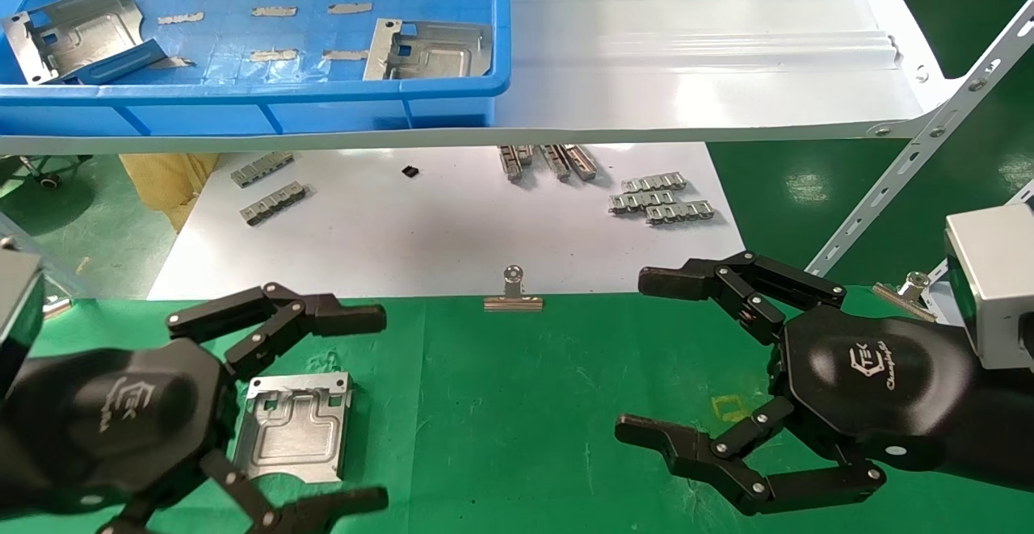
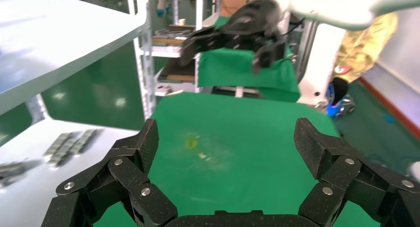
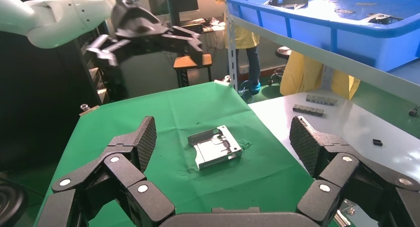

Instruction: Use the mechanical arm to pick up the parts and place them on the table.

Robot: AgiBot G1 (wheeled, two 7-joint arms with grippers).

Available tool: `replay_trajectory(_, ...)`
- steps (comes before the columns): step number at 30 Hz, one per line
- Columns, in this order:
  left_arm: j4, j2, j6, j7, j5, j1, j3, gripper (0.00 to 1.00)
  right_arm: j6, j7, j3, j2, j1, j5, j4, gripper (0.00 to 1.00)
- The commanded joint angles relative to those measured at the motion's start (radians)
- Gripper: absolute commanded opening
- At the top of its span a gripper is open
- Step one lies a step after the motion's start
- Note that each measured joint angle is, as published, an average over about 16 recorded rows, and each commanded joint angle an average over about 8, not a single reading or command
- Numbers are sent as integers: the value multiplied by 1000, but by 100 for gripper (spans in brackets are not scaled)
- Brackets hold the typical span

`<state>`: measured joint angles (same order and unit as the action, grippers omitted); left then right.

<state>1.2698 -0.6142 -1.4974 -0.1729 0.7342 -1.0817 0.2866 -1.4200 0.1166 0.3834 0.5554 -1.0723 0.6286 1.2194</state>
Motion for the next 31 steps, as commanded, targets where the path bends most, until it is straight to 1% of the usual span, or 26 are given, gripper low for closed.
replay_trajectory(1,35,7,2,-24,-10,17,-17,100,0,0,0,0,0,0,0,100)
replay_trajectory(5,51,11,4,-30,-17,25,-25,100,0,0,0,0,0,0,0,100)
replay_trajectory(31,17,4,3,-15,-5,9,-9,100,0,0,0,0,0,0,0,100)
